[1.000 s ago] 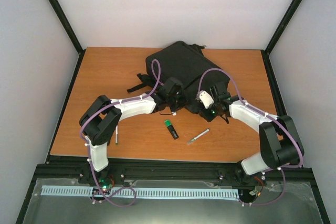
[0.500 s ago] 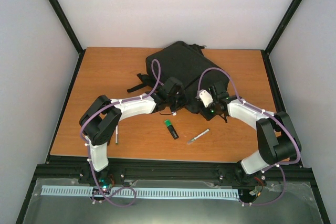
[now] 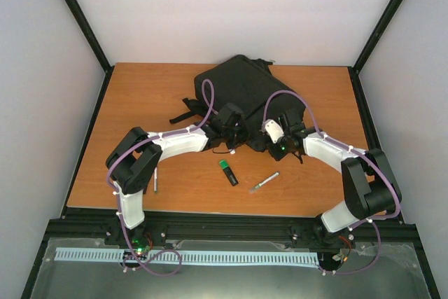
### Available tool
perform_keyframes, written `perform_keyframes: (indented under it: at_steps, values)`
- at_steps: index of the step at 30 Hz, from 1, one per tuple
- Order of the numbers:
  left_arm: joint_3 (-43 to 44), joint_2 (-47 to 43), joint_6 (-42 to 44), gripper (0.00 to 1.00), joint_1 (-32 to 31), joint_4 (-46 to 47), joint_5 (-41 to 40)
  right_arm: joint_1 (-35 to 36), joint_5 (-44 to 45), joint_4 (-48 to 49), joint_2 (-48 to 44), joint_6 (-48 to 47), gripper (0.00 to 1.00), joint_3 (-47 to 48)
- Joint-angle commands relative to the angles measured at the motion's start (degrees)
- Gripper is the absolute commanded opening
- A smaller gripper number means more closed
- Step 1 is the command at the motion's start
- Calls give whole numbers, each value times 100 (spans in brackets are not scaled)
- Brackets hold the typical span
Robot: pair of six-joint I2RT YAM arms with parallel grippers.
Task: Pack the student bag
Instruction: Zip the student bag at the center of the board.
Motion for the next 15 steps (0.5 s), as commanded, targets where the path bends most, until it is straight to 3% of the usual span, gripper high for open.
perform_keyframes:
  at_steps: [1,15]
  values:
    - [249,-68,100,1,-47,160,28,62,-278,12,-48,-180,3,77]
    - [-53,-214,969,1,-38,-150,140,-168,-43,-1342,-33,-1048,3,284]
